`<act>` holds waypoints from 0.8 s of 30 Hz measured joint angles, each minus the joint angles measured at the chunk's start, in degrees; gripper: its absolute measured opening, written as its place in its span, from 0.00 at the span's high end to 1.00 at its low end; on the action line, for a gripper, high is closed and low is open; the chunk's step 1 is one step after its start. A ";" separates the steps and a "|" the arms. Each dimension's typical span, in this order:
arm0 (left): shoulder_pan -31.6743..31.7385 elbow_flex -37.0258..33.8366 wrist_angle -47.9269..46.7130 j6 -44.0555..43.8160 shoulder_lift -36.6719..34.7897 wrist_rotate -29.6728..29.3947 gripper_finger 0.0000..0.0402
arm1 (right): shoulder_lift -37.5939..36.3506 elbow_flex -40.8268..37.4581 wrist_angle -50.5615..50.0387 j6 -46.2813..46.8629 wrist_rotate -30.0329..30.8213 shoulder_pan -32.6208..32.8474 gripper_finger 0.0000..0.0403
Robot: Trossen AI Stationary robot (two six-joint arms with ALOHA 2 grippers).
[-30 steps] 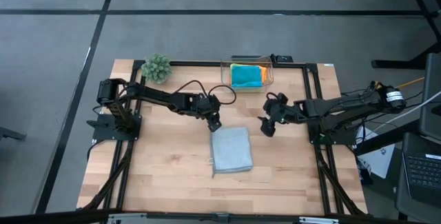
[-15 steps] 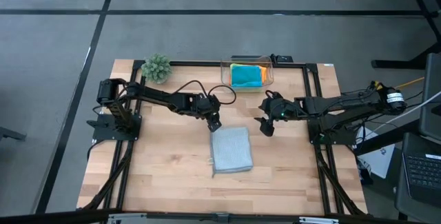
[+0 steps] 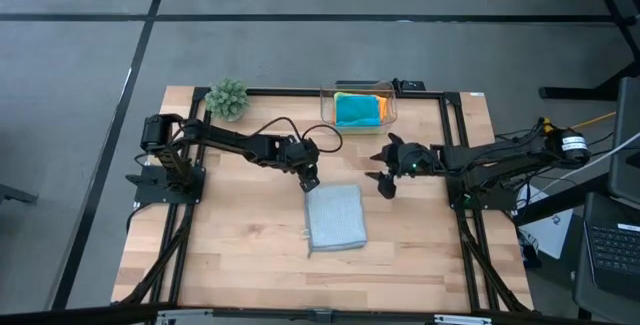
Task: Fold microfiber towels
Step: Fold the gray microfiber cloth
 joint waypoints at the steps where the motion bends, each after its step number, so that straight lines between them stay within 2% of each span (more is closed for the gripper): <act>1: 0.00 0.00 0.13 0.00 0.00 0.00 0.49 | 0.00 -0.46 0.53 0.97 -1.26 -0.24 0.33; 7: 0.00 0.00 0.62 -0.06 0.00 0.05 0.49 | 0.03 -2.84 3.71 6.24 -5.42 -1.26 0.33; 10: 0.00 0.00 0.64 -0.08 0.00 0.95 0.49 | 0.46 -3.20 3.66 8.53 -5.56 -1.26 0.33; 13: 0.00 0.01 0.67 -0.15 0.00 3.03 0.49 | 1.85 -3.22 5.06 9.85 -8.18 -1.26 0.33; 21: -0.31 0.00 0.78 0.00 0.00 4.98 0.49 | 11.77 -3.24 10.04 14.62 -10.44 -1.65 0.33; 24: -0.46 0.01 0.78 0.03 0.00 5.34 0.49 | 15.55 -3.24 11.48 16.04 -14.05 -2.52 0.33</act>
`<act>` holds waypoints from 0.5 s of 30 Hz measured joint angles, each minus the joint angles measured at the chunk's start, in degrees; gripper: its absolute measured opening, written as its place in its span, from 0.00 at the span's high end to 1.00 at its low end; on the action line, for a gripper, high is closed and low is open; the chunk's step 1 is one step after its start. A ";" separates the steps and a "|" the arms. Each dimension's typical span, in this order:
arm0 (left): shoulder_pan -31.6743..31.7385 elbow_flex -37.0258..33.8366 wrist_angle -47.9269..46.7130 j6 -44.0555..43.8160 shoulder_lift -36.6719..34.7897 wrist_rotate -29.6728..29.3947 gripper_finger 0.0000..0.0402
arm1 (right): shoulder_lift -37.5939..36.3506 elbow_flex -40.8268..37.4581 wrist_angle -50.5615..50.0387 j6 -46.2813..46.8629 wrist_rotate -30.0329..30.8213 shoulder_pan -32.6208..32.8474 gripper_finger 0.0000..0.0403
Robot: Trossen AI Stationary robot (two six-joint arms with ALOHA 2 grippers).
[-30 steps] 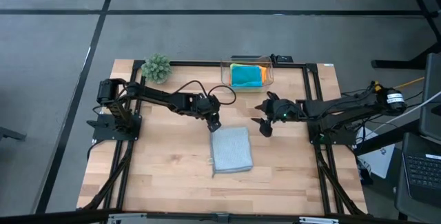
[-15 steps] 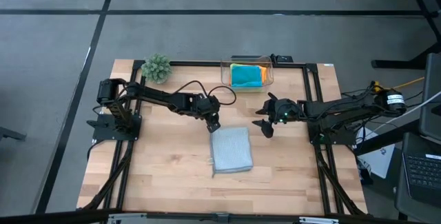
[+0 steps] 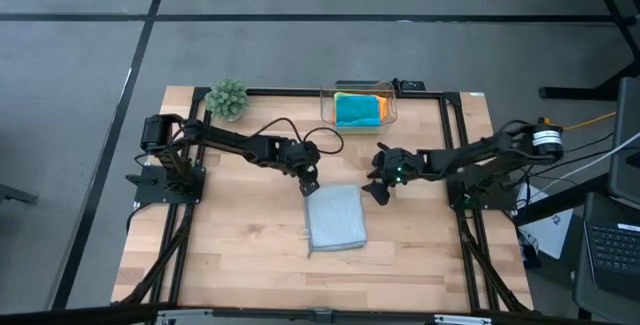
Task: Fold microfiber towels
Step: Fold the gray microfiber cloth
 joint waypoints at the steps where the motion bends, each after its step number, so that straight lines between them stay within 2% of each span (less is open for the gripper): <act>1: -0.01 -0.01 0.00 0.01 0.00 0.11 0.49 | 1.04 -0.02 1.04 0.01 -1.88 -0.41 0.33; 5: 0.00 -0.01 0.00 0.12 0.00 0.29 0.49 | 4.37 0.00 5.32 1.42 -7.70 -1.95 0.33; 10: -0.02 -0.01 -0.02 0.17 0.00 0.30 0.49 | 8.69 0.20 8.60 2.92 -9.17 -3.05 0.33; 15: -0.02 -0.01 -0.04 0.19 0.00 0.29 0.49 | 12.89 0.81 15.97 4.08 -12.84 -3.09 0.33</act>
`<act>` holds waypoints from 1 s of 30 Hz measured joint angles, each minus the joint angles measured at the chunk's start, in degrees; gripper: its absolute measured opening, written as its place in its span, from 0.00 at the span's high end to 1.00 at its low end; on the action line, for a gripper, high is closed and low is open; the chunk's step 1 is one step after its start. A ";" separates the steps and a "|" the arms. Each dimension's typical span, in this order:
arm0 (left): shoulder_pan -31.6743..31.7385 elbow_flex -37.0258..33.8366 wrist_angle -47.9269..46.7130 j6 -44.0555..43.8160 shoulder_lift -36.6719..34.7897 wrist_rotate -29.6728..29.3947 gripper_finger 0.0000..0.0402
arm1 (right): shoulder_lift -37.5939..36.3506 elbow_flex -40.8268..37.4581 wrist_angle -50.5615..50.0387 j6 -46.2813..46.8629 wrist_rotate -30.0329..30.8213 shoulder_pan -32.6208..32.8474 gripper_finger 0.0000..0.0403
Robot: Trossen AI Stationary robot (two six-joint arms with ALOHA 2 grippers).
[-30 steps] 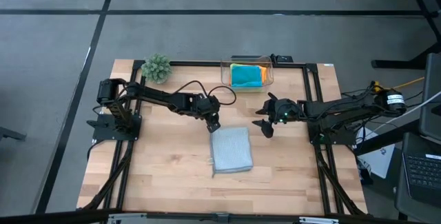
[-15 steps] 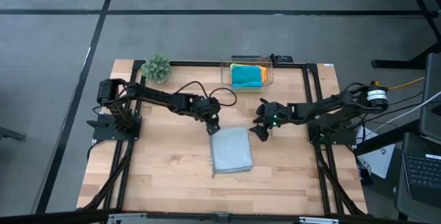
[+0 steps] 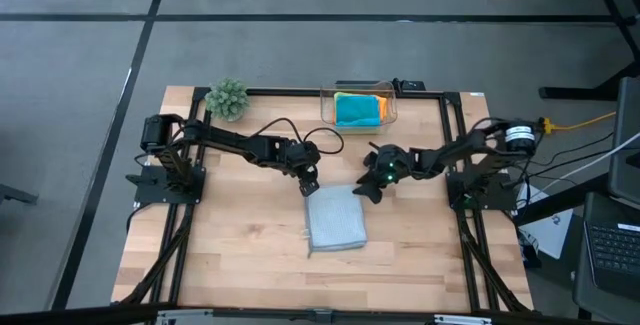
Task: Fold microfiber towels
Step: Fold the gray microfiber cloth
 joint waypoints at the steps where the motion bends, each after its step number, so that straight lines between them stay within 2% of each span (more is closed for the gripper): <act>1: 0.00 0.00 -0.02 -0.01 0.00 0.00 0.49 | 0.75 0.53 0.18 0.01 -0.60 0.00 0.33; 9: 0.01 0.00 -0.18 0.02 0.00 -0.01 0.49 | 6.03 3.52 0.93 -3.16 -2.65 1.31 0.33; 13: 0.00 0.00 -0.46 0.02 0.00 -0.02 0.49 | 5.96 3.52 0.69 -3.35 -1.76 1.40 0.38; 19: 0.02 0.00 -0.48 0.04 0.00 2.47 0.49 | 5.96 3.41 0.36 -5.28 -1.51 1.42 0.61; 24: 0.02 0.00 0.84 0.02 0.00 11.47 0.49 | 5.99 3.36 0.24 -6.24 -1.57 1.44 0.86; 26: -0.04 0.00 1.23 0.04 0.00 12.98 0.49 | 6.00 3.29 0.12 -7.26 -1.61 1.46 0.94; 30: 0.02 0.00 1.27 -0.14 0.00 12.75 0.49 | 6.01 3.27 0.09 -7.42 -1.61 1.46 0.94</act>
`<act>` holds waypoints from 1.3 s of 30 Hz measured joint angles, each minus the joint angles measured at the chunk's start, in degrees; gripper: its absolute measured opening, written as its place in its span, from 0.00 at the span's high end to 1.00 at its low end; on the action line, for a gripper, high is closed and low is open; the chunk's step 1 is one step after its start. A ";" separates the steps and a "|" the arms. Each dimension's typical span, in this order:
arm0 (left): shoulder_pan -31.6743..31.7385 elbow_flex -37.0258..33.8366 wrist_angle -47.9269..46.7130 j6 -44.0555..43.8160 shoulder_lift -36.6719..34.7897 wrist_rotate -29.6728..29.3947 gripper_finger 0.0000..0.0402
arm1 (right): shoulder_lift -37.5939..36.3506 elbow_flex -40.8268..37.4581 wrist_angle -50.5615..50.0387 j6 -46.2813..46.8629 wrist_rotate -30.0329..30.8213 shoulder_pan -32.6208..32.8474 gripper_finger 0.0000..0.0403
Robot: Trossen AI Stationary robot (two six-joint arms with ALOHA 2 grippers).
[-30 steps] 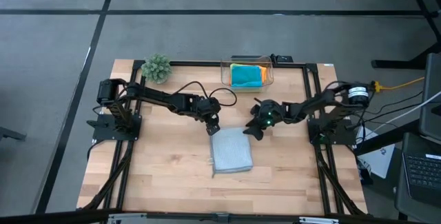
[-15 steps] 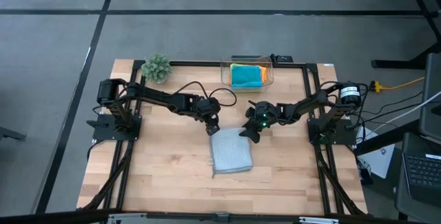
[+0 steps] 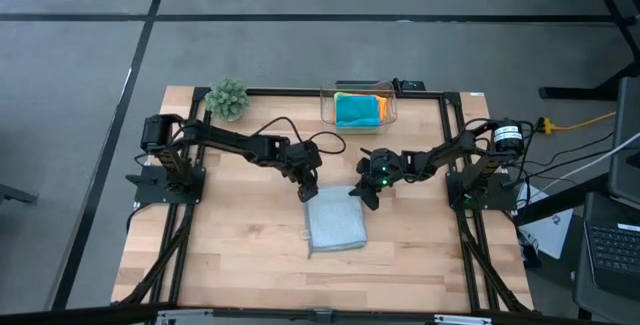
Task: Fold microfiber towels
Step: Fold the gray microfiber cloth
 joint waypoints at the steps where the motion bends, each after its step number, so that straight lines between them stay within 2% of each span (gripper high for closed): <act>1: 0.00 0.00 0.02 -0.14 0.00 -0.09 0.49 | 0.00 -0.02 0.00 -0.02 0.02 0.00 0.92; 4: -0.07 0.00 0.02 -0.14 0.00 -1.94 0.49 | 0.00 -0.02 -0.03 -0.31 0.01 0.00 0.91; 11: -0.03 0.00 -0.08 0.06 0.00 -3.50 0.49 | 0.02 -0.06 -0.17 -1.50 0.23 -0.02 0.96; 20: -7.28 -1.00 2.47 3.19 -0.38 -16.76 0.49 | 0.09 -0.06 -0.13 -1.73 1.07 -0.07 0.96; 23: -9.93 -5.34 11.05 2.30 -0.39 -20.61 0.49 | 0.09 -0.06 -0.15 -1.82 1.07 -0.07 0.96; 27: -11.71 -14.83 33.60 -2.02 -0.37 -23.30 0.49 | 0.09 -0.10 -0.24 -2.67 1.07 -0.06 0.96; 29: -11.53 -19.37 45.51 -2.71 -0.37 -27.28 0.49 | 0.09 -0.10 -0.24 -2.77 1.08 -0.06 0.96; 31: -11.44 -22.36 53.31 -0.50 -0.37 -32.66 0.49 | 0.11 -0.10 -0.24 -2.89 1.11 -0.07 0.96; 34: -11.48 -23.55 57.32 3.40 0.31 -36.11 0.49 | 0.11 -0.10 -0.22 -2.95 1.11 -0.07 0.96; 39: -11.81 -22.71 60.91 3.81 6.74 -38.69 0.49 | 0.13 -0.13 -0.05 -2.99 1.18 -0.07 0.96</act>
